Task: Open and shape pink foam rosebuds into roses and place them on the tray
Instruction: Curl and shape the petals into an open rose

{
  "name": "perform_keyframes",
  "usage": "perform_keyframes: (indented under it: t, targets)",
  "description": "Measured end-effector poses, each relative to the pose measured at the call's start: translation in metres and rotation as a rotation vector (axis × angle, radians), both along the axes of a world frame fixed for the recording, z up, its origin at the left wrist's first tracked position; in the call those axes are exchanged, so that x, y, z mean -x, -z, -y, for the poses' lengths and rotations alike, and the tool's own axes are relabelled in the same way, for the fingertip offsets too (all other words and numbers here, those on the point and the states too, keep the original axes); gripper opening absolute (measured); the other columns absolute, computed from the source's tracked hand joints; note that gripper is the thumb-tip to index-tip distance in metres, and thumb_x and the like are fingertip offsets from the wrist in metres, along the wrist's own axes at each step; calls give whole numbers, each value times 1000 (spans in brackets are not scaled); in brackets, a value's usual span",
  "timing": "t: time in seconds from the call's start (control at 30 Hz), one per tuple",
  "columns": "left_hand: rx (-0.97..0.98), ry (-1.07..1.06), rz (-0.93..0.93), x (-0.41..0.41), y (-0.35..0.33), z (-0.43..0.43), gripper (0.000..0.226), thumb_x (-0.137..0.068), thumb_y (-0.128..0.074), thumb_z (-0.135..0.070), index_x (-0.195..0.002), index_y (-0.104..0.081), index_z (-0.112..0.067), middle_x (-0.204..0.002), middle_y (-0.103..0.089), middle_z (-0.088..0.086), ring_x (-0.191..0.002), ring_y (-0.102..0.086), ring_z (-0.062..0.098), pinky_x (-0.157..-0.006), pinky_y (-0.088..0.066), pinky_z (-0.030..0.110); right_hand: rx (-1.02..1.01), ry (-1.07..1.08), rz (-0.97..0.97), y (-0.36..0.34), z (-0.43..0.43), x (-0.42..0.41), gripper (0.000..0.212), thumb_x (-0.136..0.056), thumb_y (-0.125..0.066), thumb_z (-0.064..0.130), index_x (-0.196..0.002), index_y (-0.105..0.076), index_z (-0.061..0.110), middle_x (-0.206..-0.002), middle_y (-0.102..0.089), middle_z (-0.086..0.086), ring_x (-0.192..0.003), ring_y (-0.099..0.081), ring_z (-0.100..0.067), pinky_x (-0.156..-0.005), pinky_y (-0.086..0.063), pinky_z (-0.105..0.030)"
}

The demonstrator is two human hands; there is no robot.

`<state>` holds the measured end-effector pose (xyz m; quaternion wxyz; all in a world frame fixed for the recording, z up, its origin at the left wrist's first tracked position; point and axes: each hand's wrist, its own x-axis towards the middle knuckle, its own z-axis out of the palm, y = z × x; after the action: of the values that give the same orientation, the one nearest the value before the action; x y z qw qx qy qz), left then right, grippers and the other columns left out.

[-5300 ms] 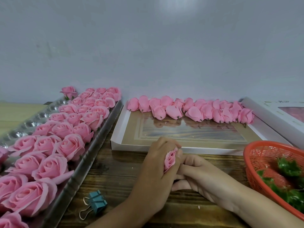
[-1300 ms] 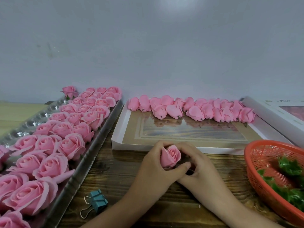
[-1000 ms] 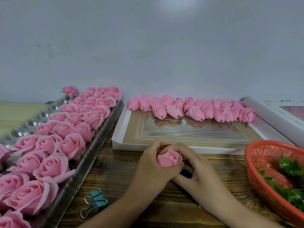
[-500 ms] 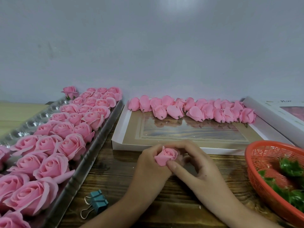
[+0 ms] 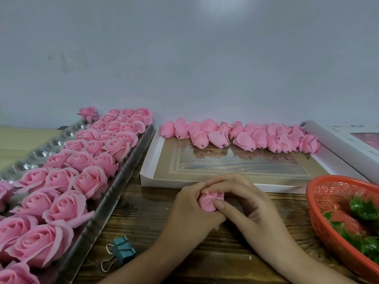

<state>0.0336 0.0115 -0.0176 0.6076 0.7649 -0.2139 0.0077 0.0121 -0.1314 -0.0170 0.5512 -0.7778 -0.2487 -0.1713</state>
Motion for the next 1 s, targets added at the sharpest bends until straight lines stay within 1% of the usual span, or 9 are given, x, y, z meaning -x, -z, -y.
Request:
perform_keyframes:
  t: [0.17,0.23,0.3,0.43,0.57,0.63,0.73,0.87,1.0]
  targets:
    - [-2,2,-86,3,-4,1,25,-70,-65,-11,-53,-57,-28,-38,-54,-3,-32,-47,4,-39,-36,13,-101,-8,-40,0,1,0,23,-83,-70,12,-100,-71,28,-106,-65,5,-107,-65,-21,-91,-50,-26]
    - [-3,-23,-76,3,-4,2,16,-66,-64,-19,-53,-57,-25,-40,-53,-3,-37,-47,3,-41,-37,16,-174,-10,-81,0,1,0,27,-79,-74,13,-98,-66,31,-99,-70,2,-100,-69,-16,-87,-51,-22]
    - [-4,-52,-45,0,-2,3,11,-69,-72,-20,-65,-62,-17,-55,-60,0,-54,-55,4,-49,-43,18,-186,3,-94,0,0,0,28,-76,-76,17,-95,-64,33,-95,-72,3,-96,-71,-15,-86,-52,-22]
    - [18,-52,-37,-2,0,4,8,-77,-73,-17,-79,-66,-19,-73,-67,-6,-72,-62,7,-65,-50,18,-85,87,-10,0,0,3,26,-77,-73,34,-99,-60,40,-100,-67,12,-101,-66,-12,-88,-49,-18]
    - [53,-105,-15,-1,0,5,12,-79,-70,-15,-71,-62,-17,-64,-60,-5,-61,-54,4,-55,-44,14,158,226,305,-8,5,2,21,-86,-68,27,-105,-58,30,-105,-58,14,-105,-58,-8,-90,-43,-16]
    - [52,-93,-34,-2,-1,5,7,-79,-69,-17,-75,-64,-20,-69,-64,-4,-65,-58,8,-57,-45,15,256,237,425,-9,8,2,17,-88,-67,22,-105,-63,24,-103,-57,9,-101,-57,-7,-88,-43,-21]
    - [25,-70,-46,-3,3,6,14,-80,-68,-13,-75,-62,-24,-70,-64,-5,-67,-59,7,-58,-46,13,341,232,488,-7,8,3,10,-91,-65,24,-101,-68,22,-102,-58,9,-95,-58,-11,-80,-47,-36]
    - [-82,-79,-28,-5,7,9,27,-80,-65,-6,-69,-55,-28,-62,-59,-14,-64,-56,-2,-61,-45,13,379,229,515,-6,8,2,11,-92,-64,25,-93,-73,19,-100,-57,11,-93,-57,-11,-77,-46,-35]
    - [-65,-34,-36,-5,1,4,28,-79,-67,-5,-66,-56,-28,-61,-61,-25,-62,-56,-6,-58,-43,8,387,243,500,-5,9,0,7,-91,-64,23,-91,-71,19,-98,-58,11,-92,-57,-11,-77,-45,-37]
